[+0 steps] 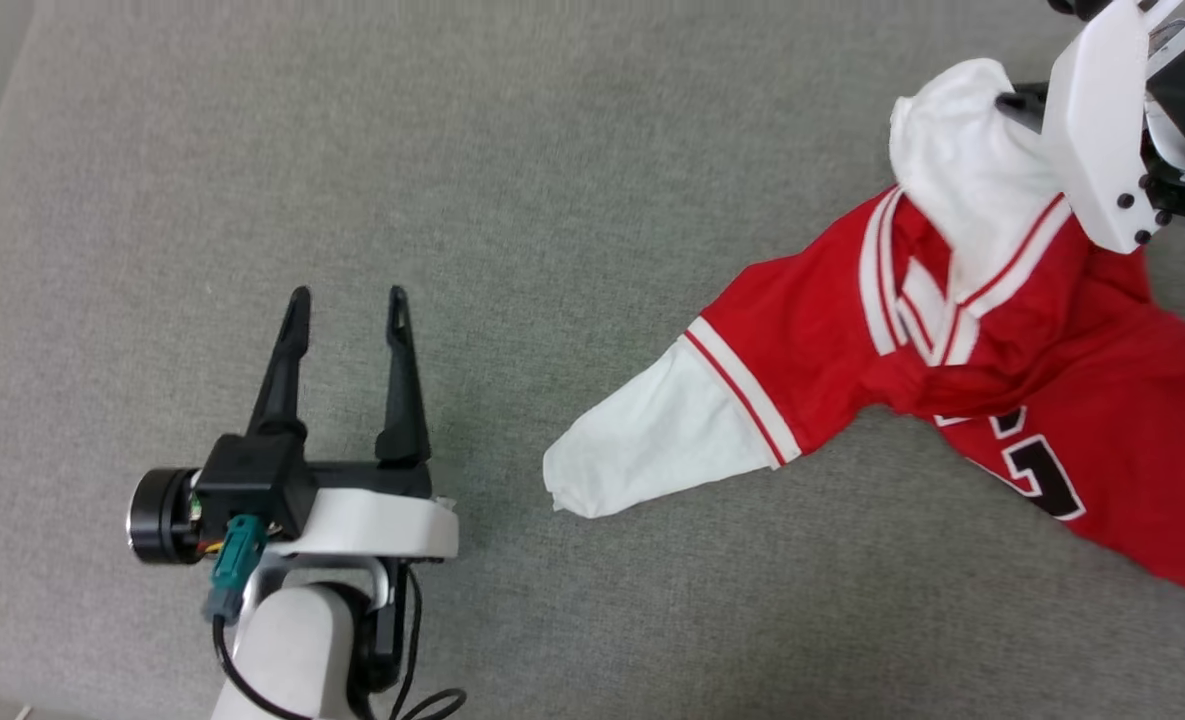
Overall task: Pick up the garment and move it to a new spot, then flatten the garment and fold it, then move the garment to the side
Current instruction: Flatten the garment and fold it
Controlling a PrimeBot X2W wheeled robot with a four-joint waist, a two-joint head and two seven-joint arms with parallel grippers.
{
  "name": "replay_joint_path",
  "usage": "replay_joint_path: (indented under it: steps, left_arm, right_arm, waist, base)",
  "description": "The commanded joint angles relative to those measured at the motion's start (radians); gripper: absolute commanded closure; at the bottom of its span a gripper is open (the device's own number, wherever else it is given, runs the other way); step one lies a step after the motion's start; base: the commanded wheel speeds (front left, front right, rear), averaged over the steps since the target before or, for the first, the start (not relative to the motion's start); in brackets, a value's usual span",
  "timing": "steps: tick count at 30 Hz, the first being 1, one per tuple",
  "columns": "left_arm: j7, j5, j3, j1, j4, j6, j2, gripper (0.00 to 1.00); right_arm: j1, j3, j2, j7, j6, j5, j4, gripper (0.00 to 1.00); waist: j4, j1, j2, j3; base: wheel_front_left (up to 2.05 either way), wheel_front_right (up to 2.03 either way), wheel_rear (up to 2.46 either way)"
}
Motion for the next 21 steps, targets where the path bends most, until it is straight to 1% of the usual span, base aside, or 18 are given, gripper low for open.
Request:
replay_joint_path:
  steps: [1,3,5,8,12,15,17,21]
  left_arm:
    - [-0.002,0.004,0.012,0.019,0.004,-0.004,0.000,0.00]
    - [-0.002,0.009,0.023,0.040,0.005,-0.006,0.000,0.00]
    - [-0.002,0.013,0.031,0.060,0.005,-0.007,0.000,0.00]
    - [-0.002,0.014,0.041,0.094,0.006,-0.008,0.000,0.00]
    - [-0.002,0.017,0.057,0.137,0.010,-0.013,0.000,0.00]
    - [-0.002,0.020,0.068,0.167,0.008,-0.014,0.000,0.00]
    - [-0.002,0.022,0.073,0.186,0.008,-0.015,0.000,0.00]
    - [-0.002,0.025,0.081,0.210,0.009,-0.023,0.000,0.00]
  right_arm:
    - [-0.009,0.001,-0.024,-0.034,0.000,0.007,-0.026,1.00]
    - [0.000,0.003,-0.055,-0.074,0.000,0.015,-0.071,1.00]
    - [0.024,0.005,-0.100,-0.114,0.000,0.022,-0.127,1.00]
    - [0.073,0.006,-0.188,-0.171,0.000,0.016,-0.215,1.00]
    - [0.188,0.006,-0.322,-0.255,0.000,0.038,-0.312,1.00]
    - [0.301,-0.009,-0.407,-0.329,0.000,0.075,-0.338,1.00]
    - [0.389,-0.015,-0.446,-0.379,0.000,0.106,-0.336,1.00]
    - [0.571,-0.014,-0.485,-0.456,-0.001,0.154,-0.303,1.00]
  waist:
    - [-0.037,-0.0001,0.0000,-0.061]
    - [-0.052,-0.0001,0.0000,-0.093]
    - [-0.066,-0.0001,0.0000,-0.124]
    - [-0.090,-0.0001,0.0000,-0.163]
    - [-0.117,-0.0001,0.0000,-0.207]
    - [-0.138,-0.0001,0.0000,-0.232]
    - [-0.150,-0.0001,0.0000,-0.246]
    - [-0.167,-0.0001,0.0000,-0.258]
  base:
    - [0.00,0.00,0.00]
    - [0.00,0.00,0.00]
    - [0.00,0.00,0.00]
    - [0.00,0.00,0.00]
    - [0.00,0.00,0.00]
    - [0.00,0.00,0.00]
    - [0.00,0.00,0.00]
    - [0.00,0.00,0.00]
